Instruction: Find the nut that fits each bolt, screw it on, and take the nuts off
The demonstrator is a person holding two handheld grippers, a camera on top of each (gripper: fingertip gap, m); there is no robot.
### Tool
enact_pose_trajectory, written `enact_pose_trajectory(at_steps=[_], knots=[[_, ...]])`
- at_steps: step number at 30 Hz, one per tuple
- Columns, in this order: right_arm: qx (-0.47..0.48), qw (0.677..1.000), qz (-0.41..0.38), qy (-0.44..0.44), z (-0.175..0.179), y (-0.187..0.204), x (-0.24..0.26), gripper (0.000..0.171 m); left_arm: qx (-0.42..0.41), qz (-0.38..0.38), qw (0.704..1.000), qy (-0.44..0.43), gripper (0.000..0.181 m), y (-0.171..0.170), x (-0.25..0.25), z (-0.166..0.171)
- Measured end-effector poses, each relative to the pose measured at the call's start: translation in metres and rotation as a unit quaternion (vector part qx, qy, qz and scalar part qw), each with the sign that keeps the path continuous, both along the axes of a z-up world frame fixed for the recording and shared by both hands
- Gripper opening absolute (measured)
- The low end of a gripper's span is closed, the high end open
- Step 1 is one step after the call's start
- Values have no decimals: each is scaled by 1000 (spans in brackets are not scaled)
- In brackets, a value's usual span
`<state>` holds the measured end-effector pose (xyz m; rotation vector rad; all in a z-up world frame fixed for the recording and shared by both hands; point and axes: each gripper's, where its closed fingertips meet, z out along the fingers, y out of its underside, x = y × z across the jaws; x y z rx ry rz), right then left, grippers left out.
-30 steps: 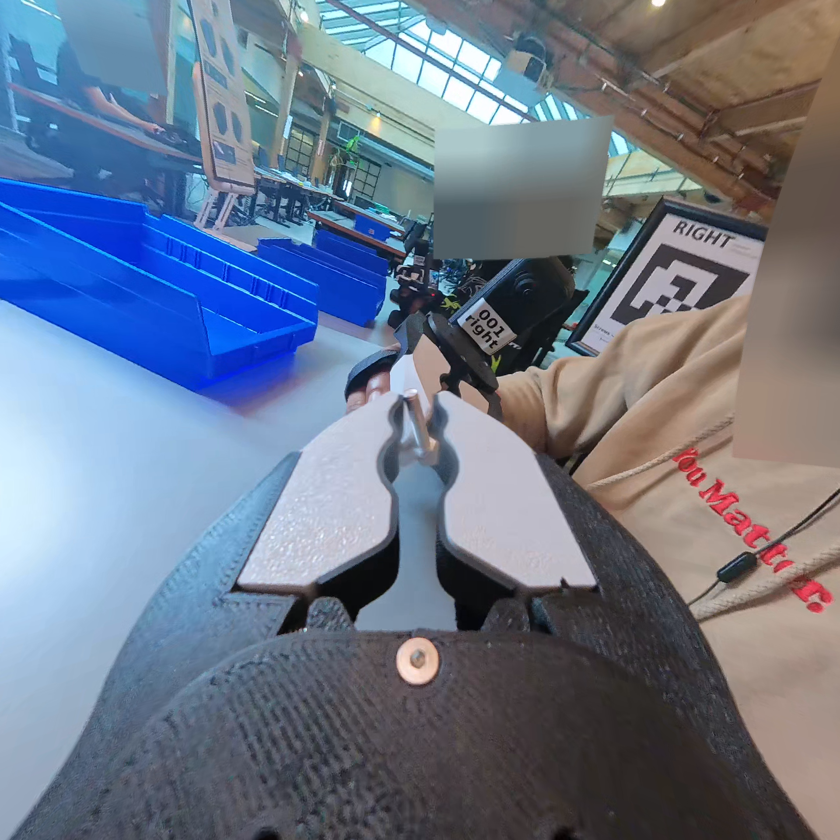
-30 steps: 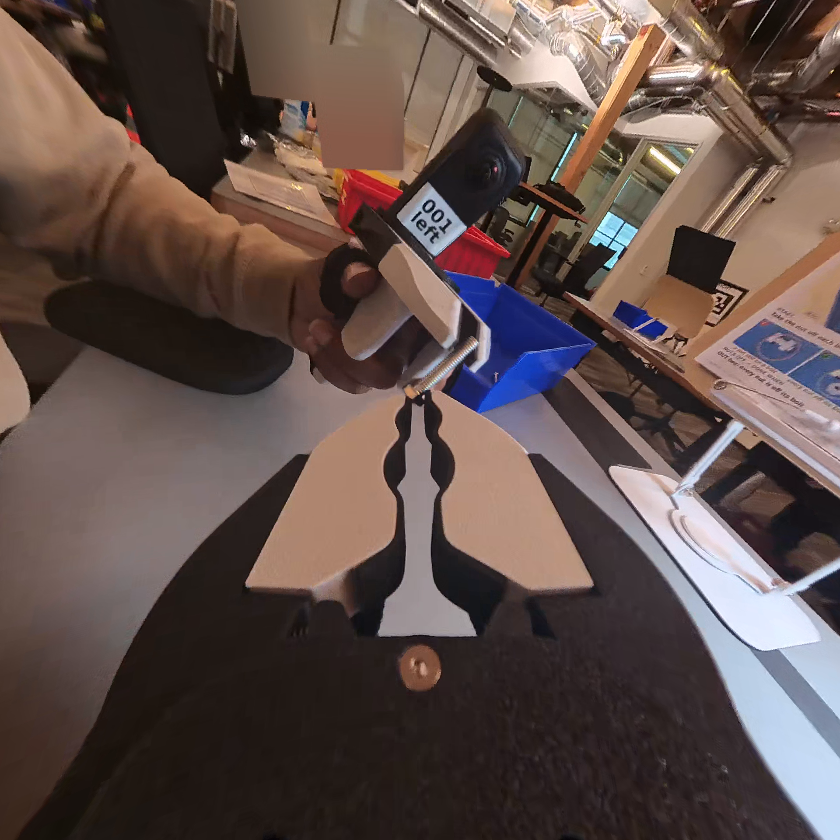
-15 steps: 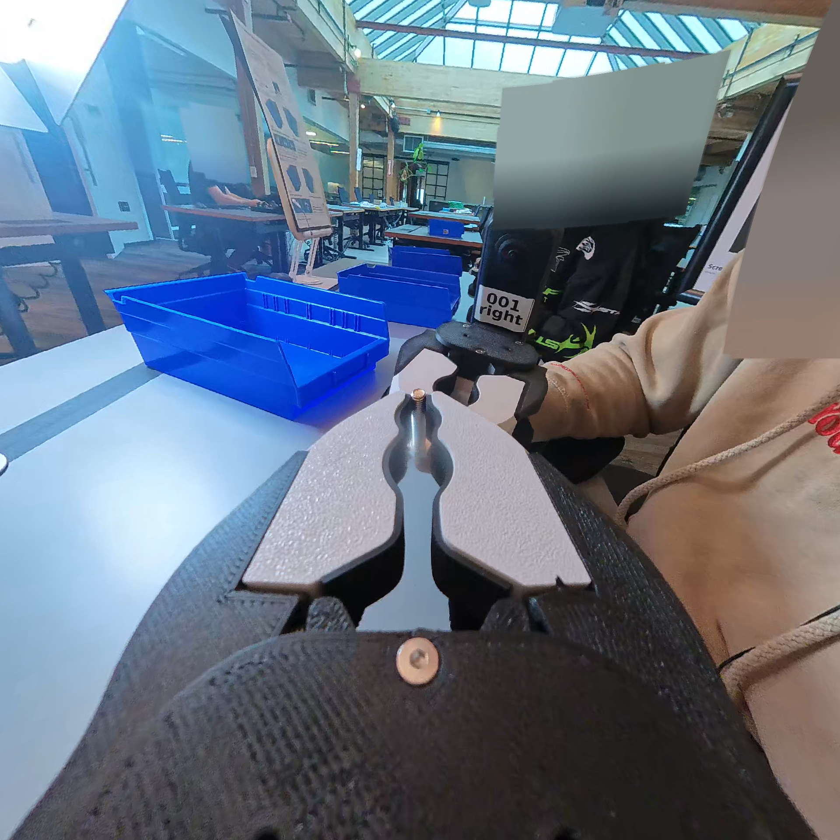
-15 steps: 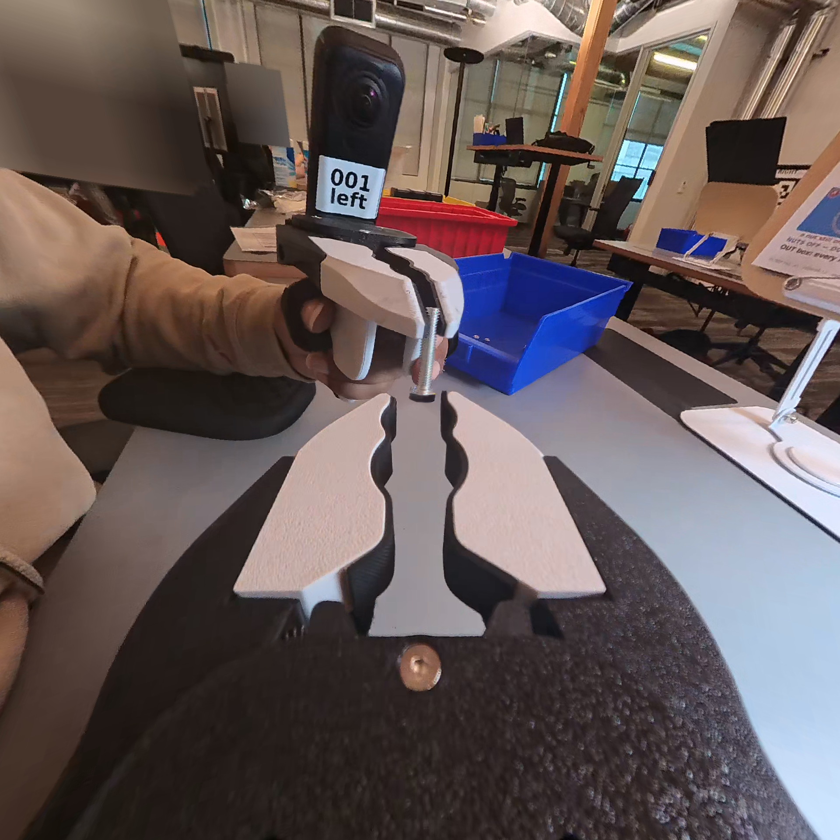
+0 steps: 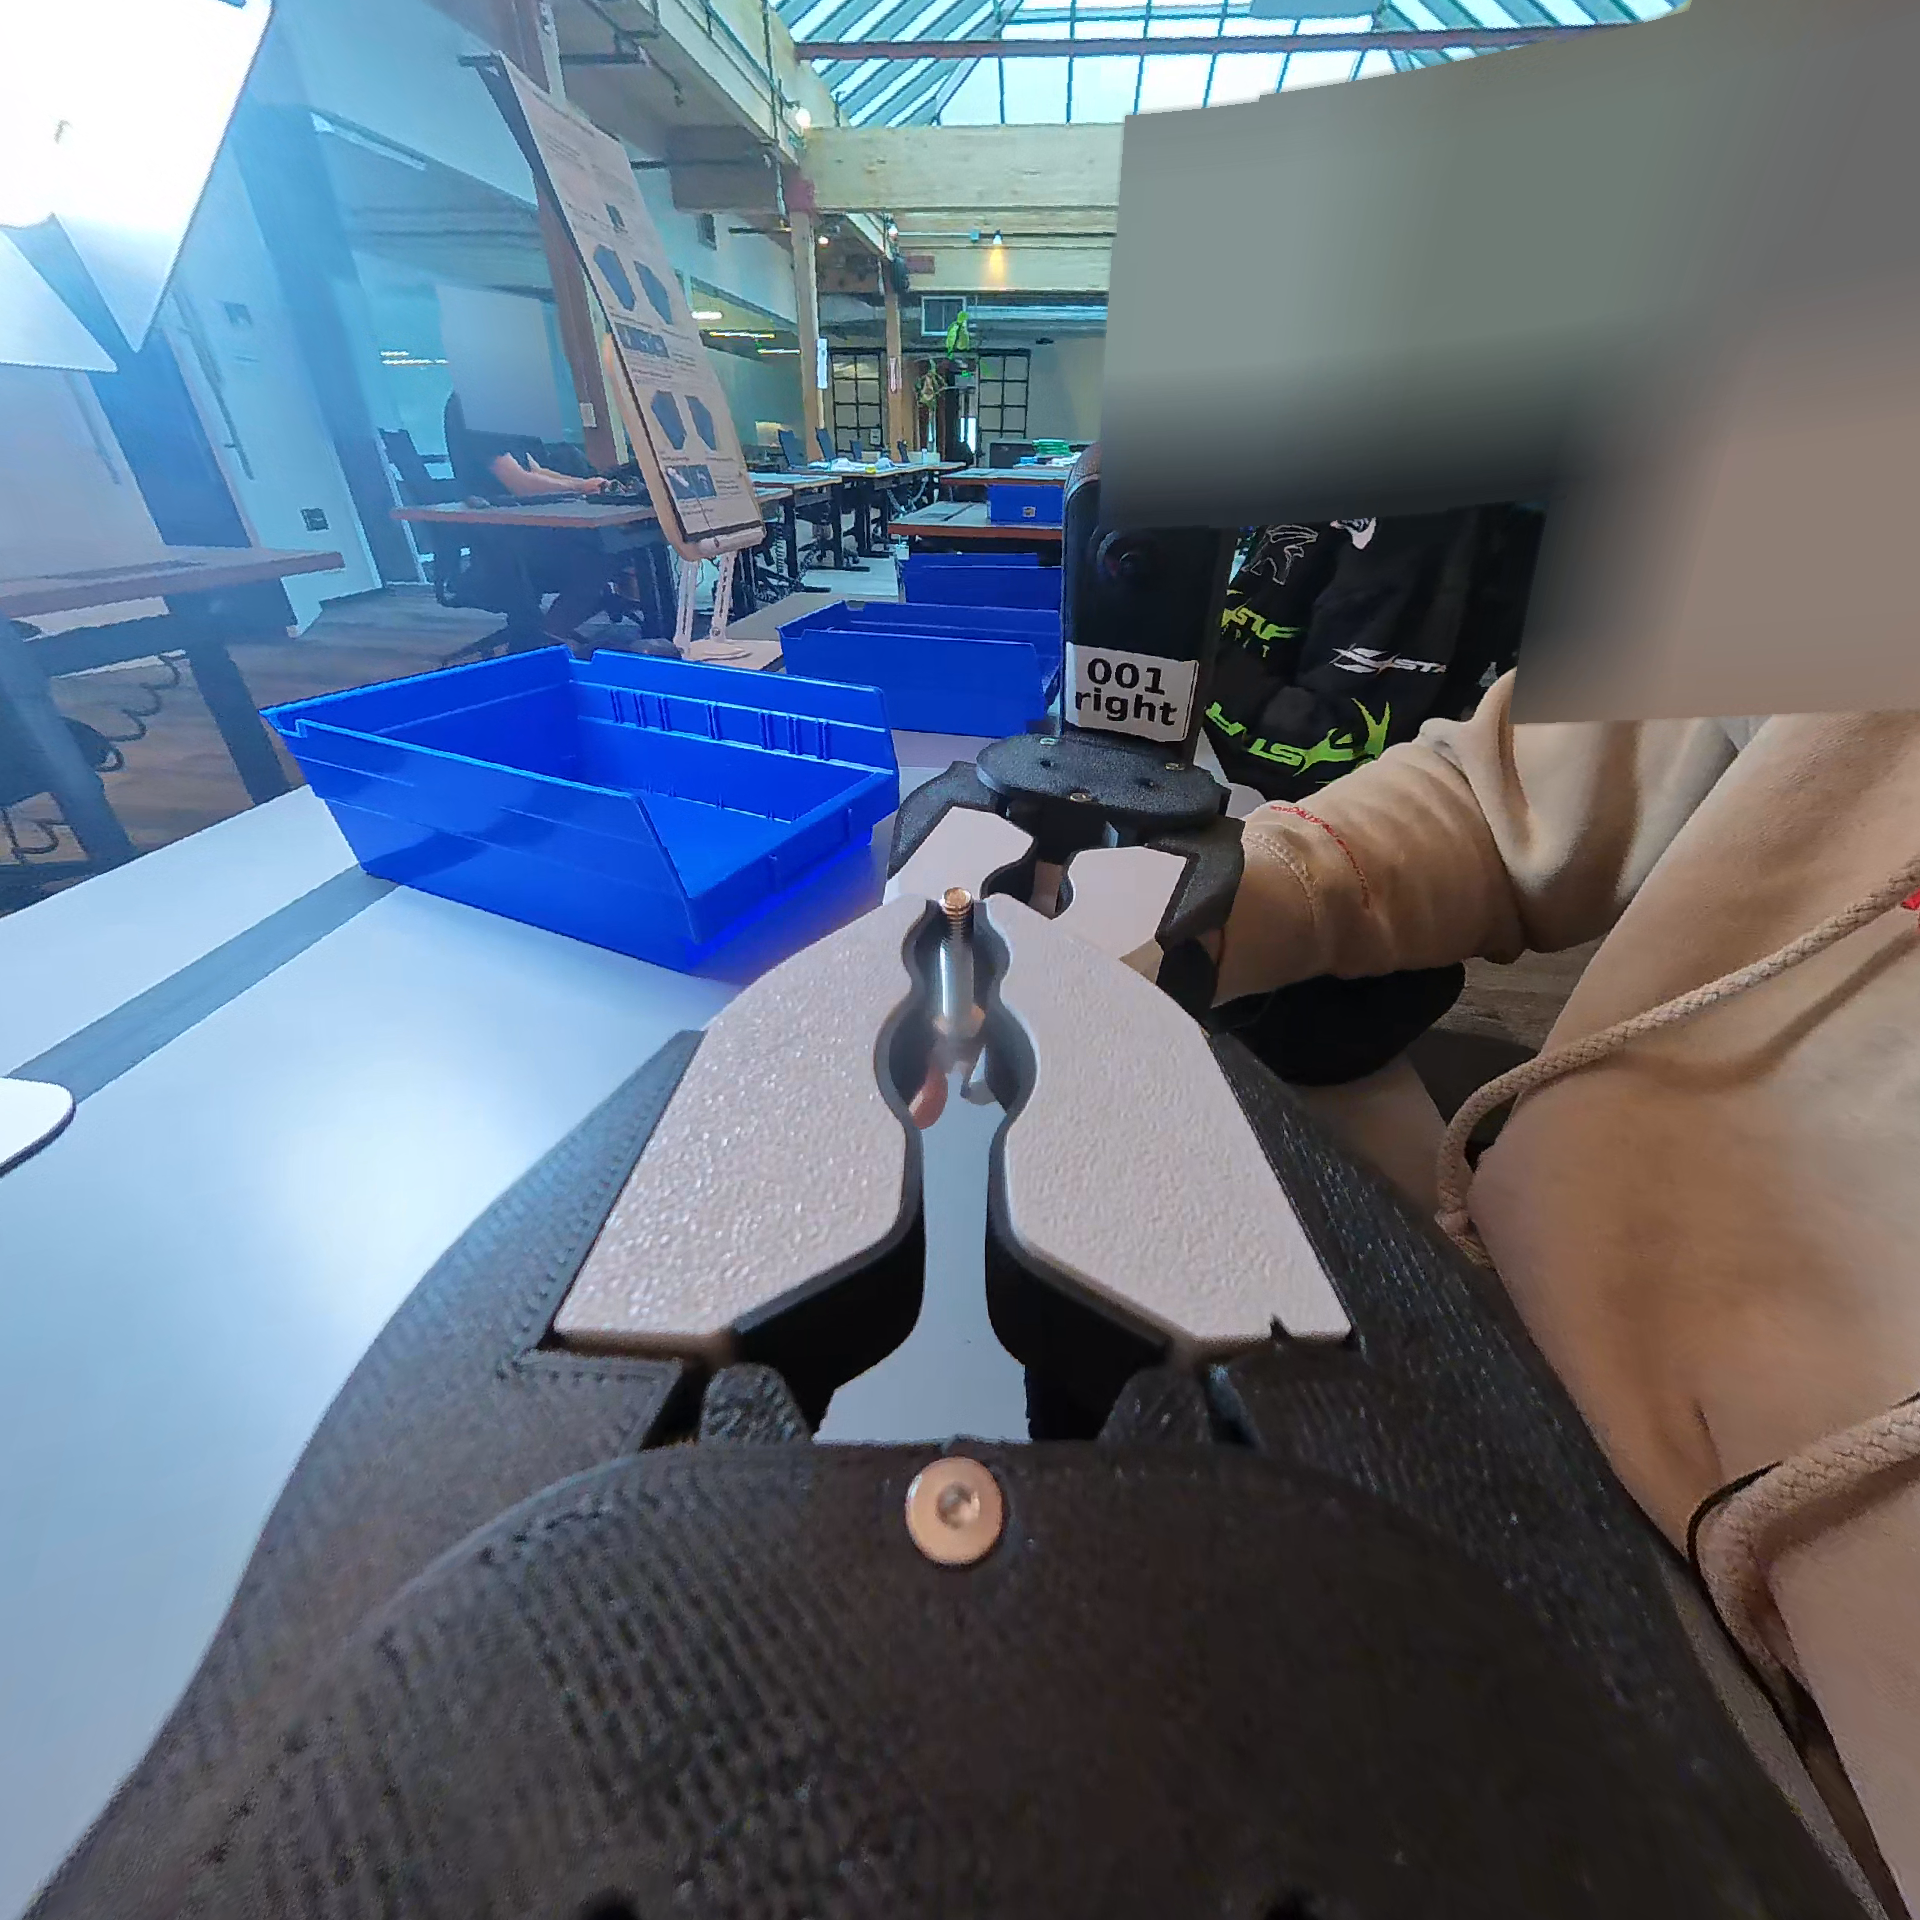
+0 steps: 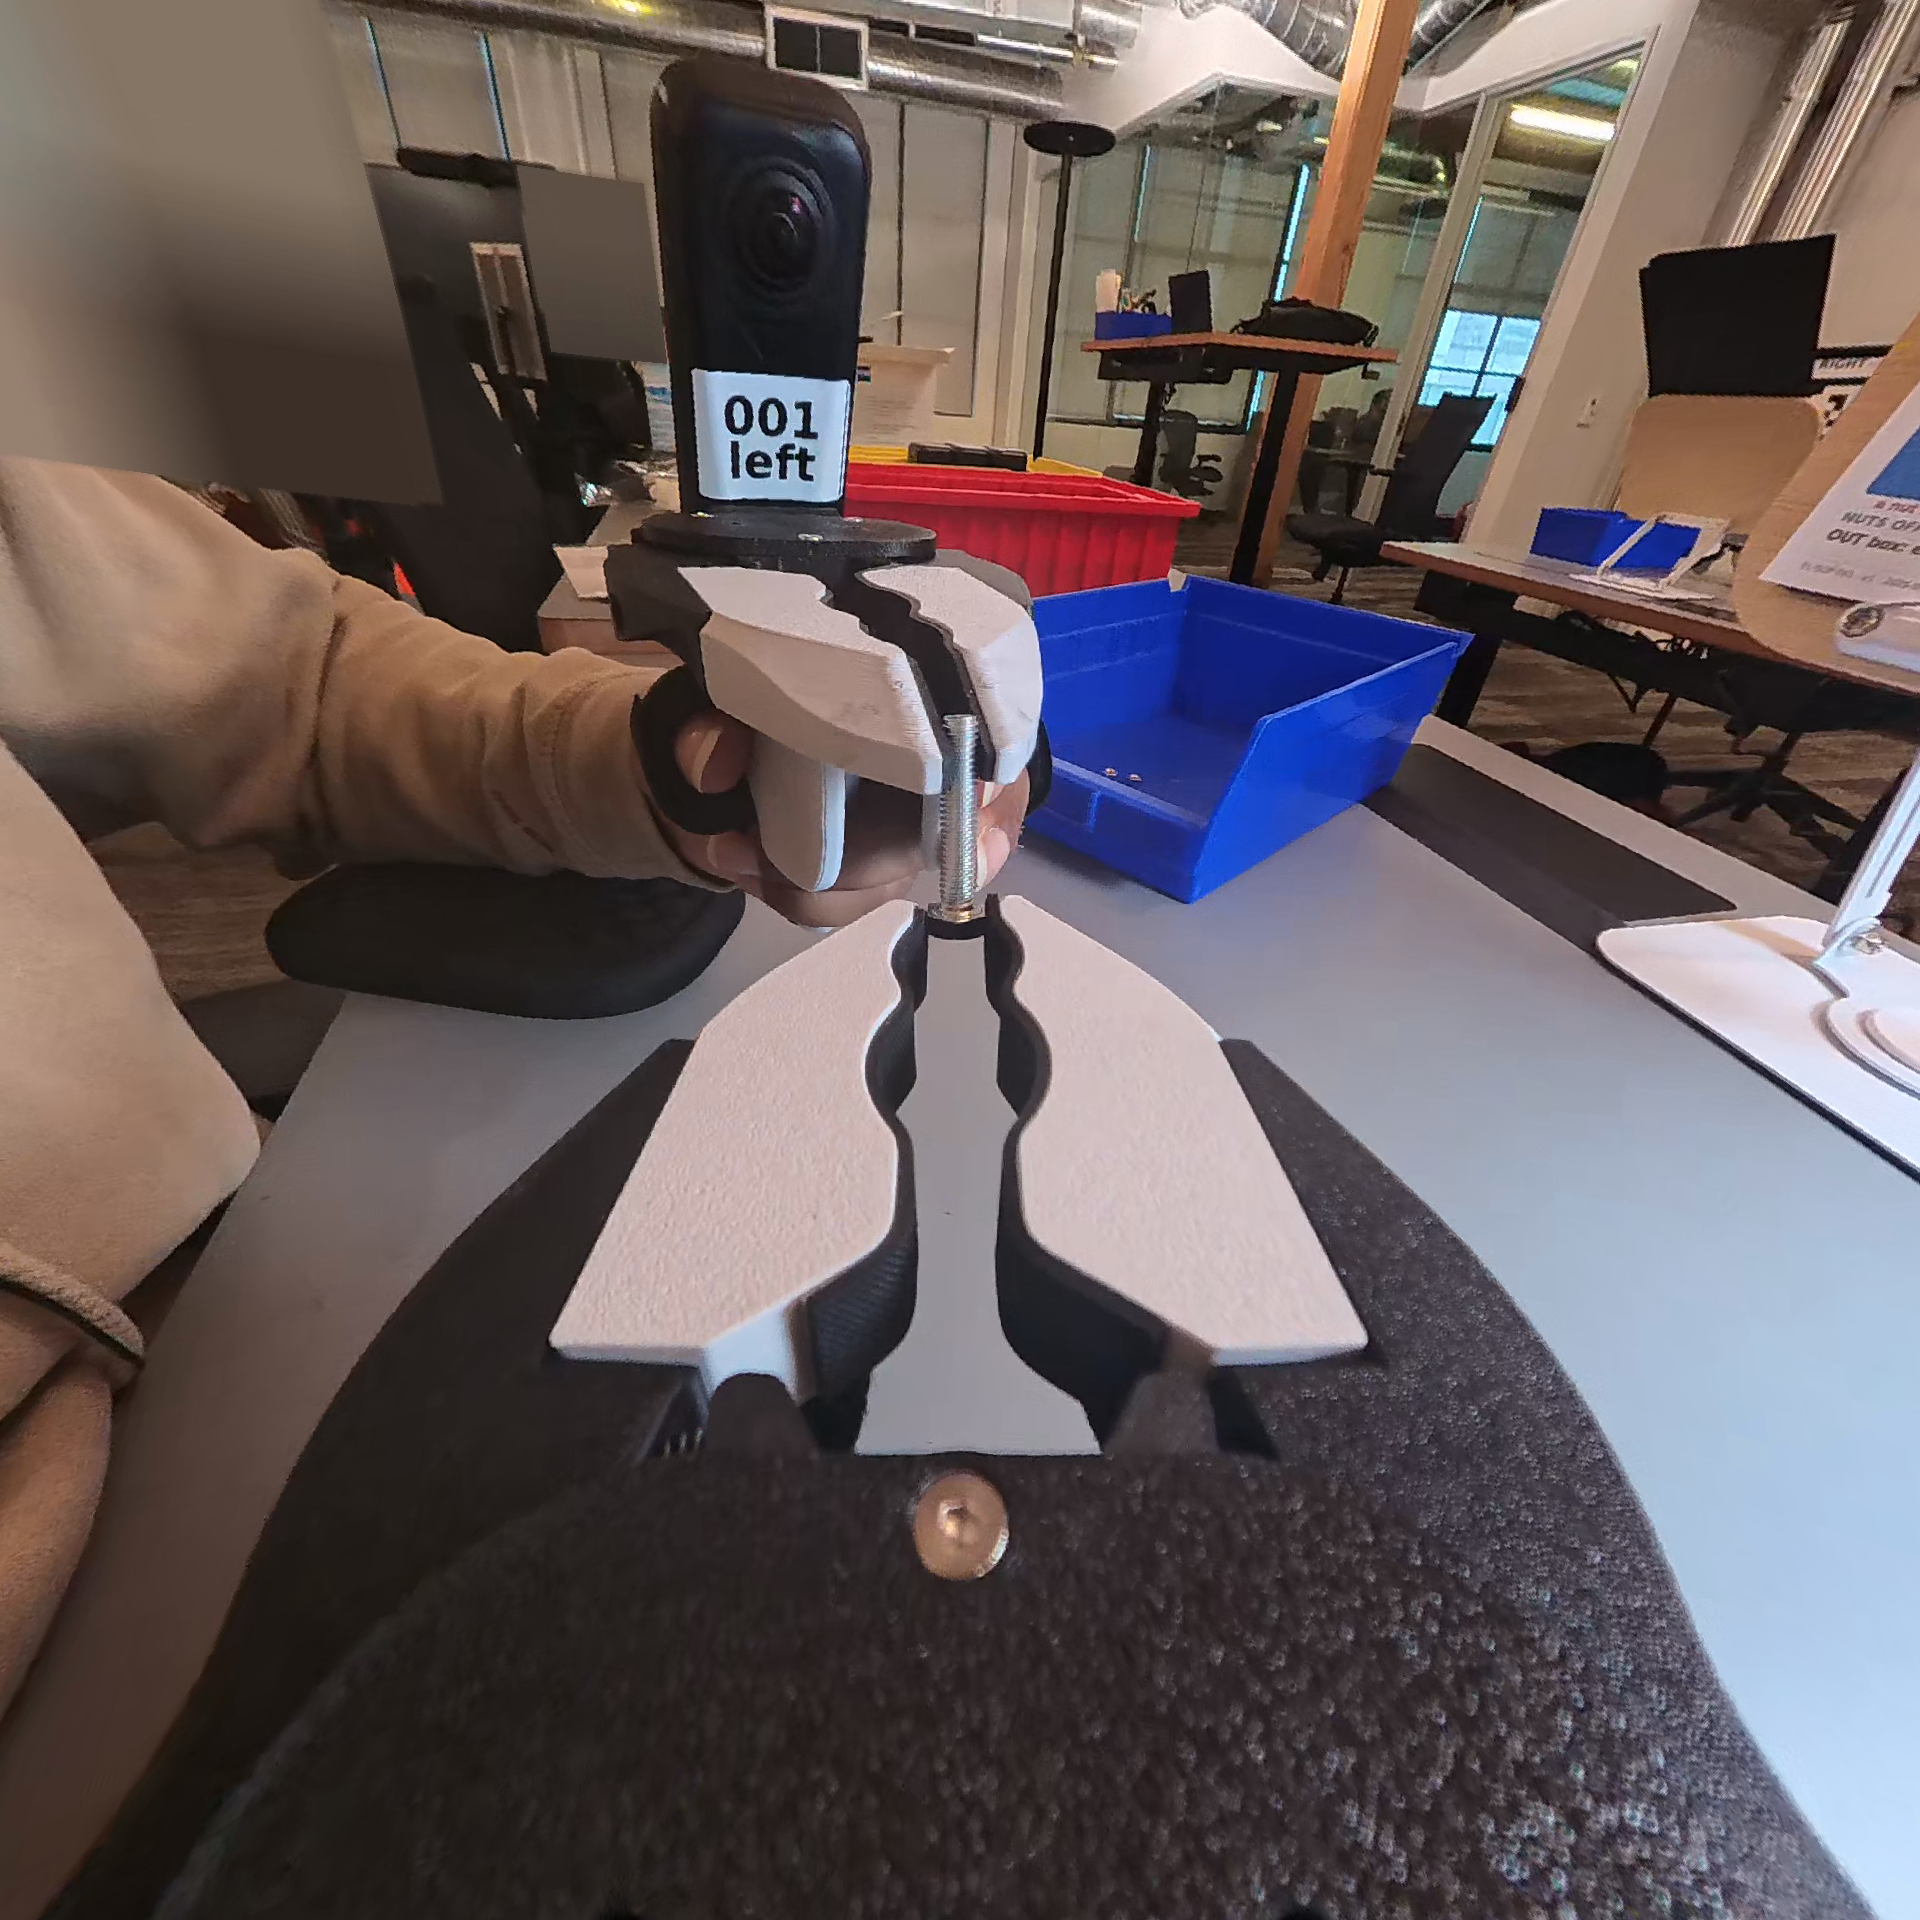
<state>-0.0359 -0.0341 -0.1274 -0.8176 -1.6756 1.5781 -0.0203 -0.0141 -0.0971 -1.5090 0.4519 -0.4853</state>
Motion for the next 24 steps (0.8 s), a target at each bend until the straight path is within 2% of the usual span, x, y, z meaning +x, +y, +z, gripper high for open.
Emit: enact_pose_trajectory(at_steps=[4,6,7,11,14,17,19,21,24], knots=[[-5,1000,0,6,0,0,0,10,-3,1,1000,-4,6,1,0,1],[-16,1000,-2,11,3,2,0,10,1,12,1000,-8,26,1,-7,7],[-24,1000,-6,13,5,5,0,10,5,27,1000,-6,30,0,-18,15],[-47,998,-33,20,18,29,0,10,3,186,982,19,29,-18,-120,62],[-53,997,-55,16,24,49,2,10,-76,331,940,39,25,-47,-221,67],[-53,996,-70,-1,18,63,4,10,-216,415,880,79,26,-77,-305,34],[-51,996,-73,-15,9,68,7,10,-313,409,851,103,23,-92,-335,3],[-57,995,-74,-25,1,71,9,10,-416,404,805,131,25,-110,-360,-35],[-64,995,-70,-29,-2,71,8,10,-513,366,762,151,24,-119,-375,-77]])
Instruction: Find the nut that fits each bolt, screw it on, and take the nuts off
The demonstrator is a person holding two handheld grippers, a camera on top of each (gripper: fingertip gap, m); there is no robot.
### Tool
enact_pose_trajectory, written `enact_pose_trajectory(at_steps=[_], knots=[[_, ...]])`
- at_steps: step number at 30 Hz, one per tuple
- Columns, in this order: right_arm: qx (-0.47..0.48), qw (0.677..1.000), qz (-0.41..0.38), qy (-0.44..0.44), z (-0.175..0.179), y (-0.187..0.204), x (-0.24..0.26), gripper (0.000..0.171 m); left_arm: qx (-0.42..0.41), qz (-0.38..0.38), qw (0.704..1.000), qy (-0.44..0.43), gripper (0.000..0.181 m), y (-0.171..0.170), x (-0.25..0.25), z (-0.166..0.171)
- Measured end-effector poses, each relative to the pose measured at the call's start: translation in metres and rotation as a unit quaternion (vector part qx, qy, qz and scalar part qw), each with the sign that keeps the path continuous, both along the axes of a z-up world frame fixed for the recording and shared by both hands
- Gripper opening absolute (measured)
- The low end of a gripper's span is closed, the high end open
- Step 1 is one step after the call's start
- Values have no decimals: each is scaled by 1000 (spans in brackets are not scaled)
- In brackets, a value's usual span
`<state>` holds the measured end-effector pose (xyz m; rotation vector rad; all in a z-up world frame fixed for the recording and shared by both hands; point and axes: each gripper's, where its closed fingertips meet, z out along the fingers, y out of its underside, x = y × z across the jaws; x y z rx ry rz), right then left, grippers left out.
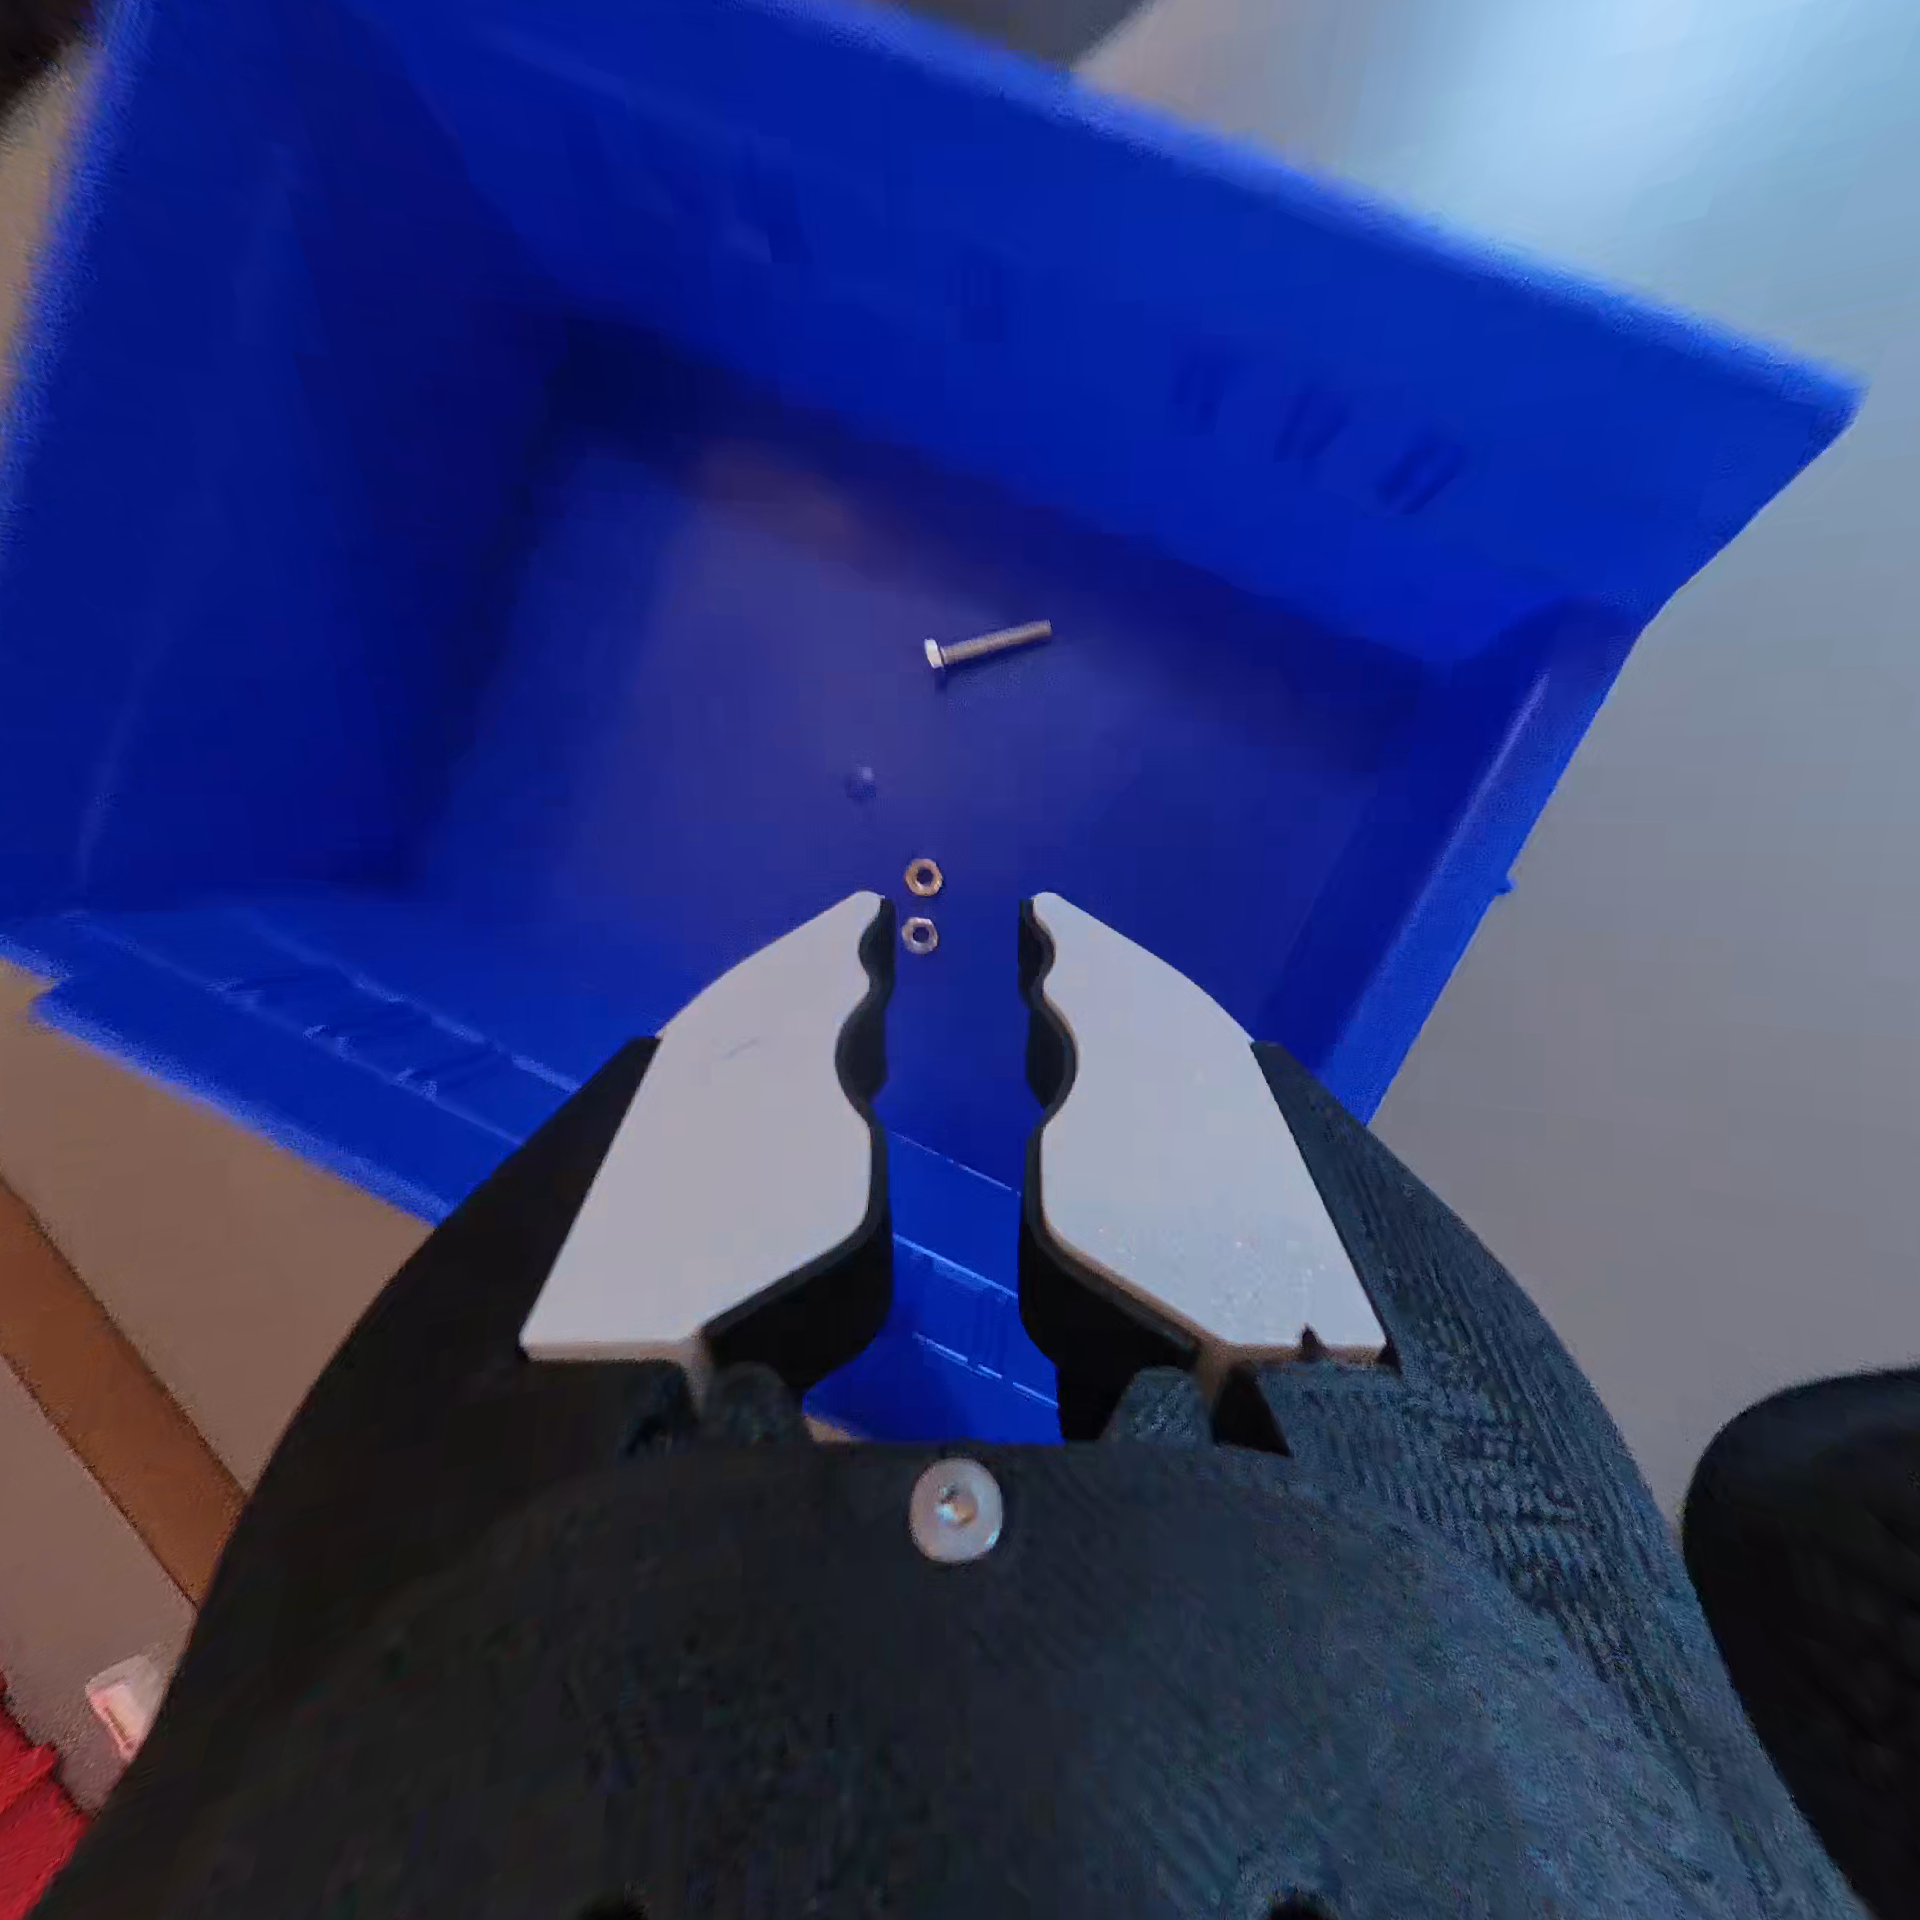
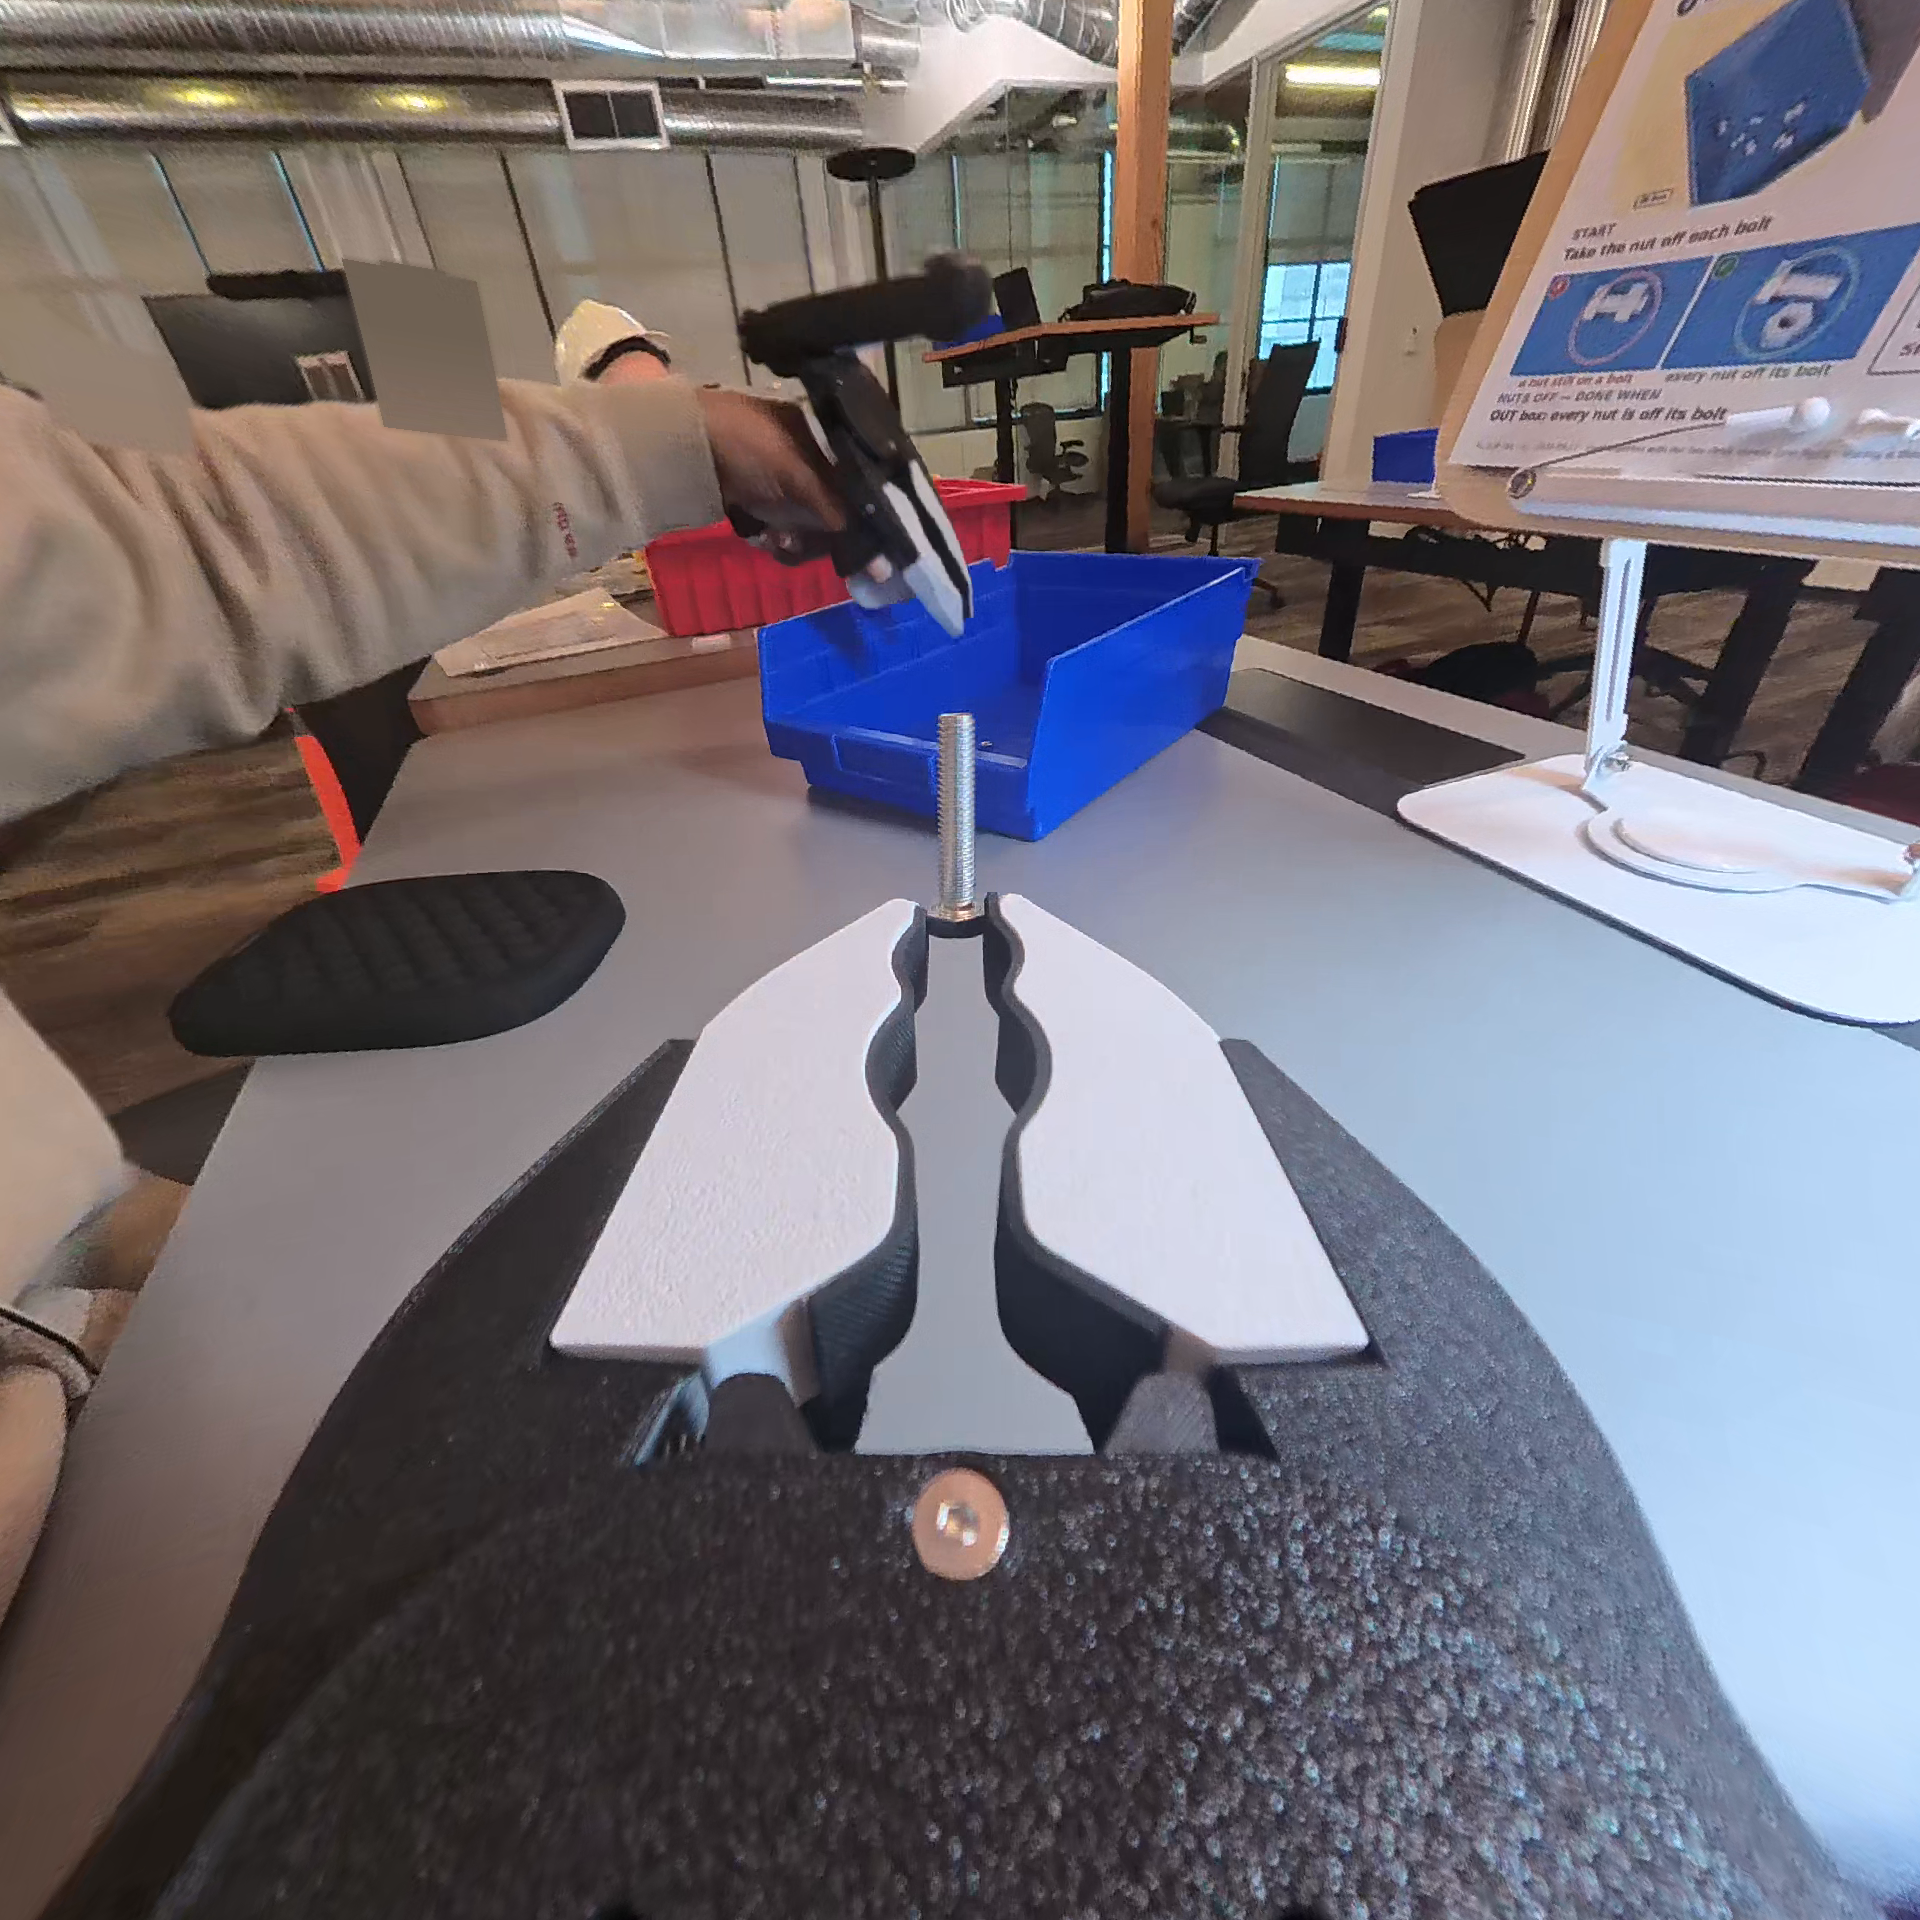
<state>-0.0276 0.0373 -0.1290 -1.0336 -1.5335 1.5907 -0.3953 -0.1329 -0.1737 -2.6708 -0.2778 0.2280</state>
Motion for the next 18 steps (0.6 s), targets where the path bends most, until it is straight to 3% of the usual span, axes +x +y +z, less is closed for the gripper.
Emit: enact_pose_trajectory(at_steps=[5,8,18], knots=[[4,1000,1,2,-1,0,1,10,-113,-5,993,-42,25,1,-10,-48],[1,1000,2,0,-3,1,2,10,-135,4,989,-68,25,5,-13,-65],[-8,1000,6,-7,-6,3,1,10,-175,14,981,-80,23,5,-16,-87]])
